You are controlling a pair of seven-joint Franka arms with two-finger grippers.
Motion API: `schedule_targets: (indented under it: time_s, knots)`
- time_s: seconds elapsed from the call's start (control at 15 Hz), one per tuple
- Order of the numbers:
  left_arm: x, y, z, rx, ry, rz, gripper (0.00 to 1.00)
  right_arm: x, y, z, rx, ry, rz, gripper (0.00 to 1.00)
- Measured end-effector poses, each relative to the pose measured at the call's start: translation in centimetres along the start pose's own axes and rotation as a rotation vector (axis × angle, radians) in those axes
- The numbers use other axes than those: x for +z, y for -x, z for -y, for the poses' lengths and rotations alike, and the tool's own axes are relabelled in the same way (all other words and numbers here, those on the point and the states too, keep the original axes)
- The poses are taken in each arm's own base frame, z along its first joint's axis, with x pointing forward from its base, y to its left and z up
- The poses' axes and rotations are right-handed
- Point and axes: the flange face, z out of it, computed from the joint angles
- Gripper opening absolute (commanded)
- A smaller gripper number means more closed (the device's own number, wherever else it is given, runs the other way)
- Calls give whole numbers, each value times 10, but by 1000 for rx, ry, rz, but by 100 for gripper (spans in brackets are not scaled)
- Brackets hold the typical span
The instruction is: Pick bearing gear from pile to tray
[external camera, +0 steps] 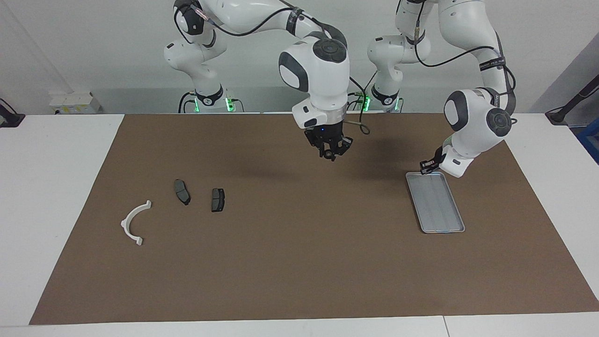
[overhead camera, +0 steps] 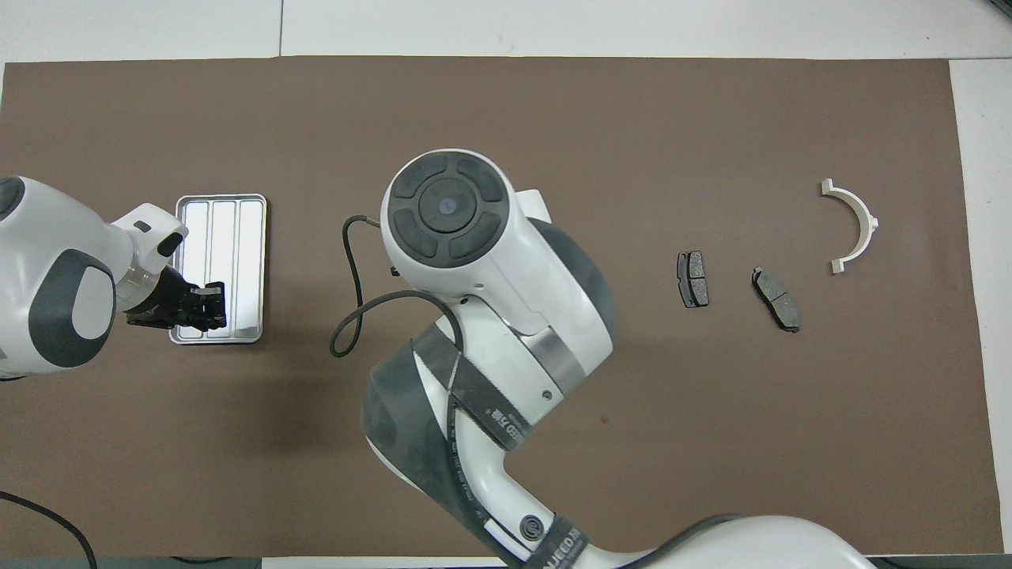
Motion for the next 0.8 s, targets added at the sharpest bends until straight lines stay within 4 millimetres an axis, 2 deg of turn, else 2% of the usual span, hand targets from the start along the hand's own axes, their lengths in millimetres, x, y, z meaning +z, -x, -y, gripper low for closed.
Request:
schedule_targets:
  time_s: [0.13,0.27,0.33,0.47,0.8]
  knots:
    - [7,-1,12,-15,7,-40,0,54,9,12,10,34,-27,0]
    - [19,0,15,-21,8,-63,0,108,19,26,18,33,-62,0]
    - [24,2,15,-21,8,-68,0,127,19,30,18,19,-69,0]
    - [32,4,14,-21,7,-75,1,147,15,32,20,8,-72,0]
    - [32,2,11,-22,10,-110,1,171,15,34,-1,10,-96,0]
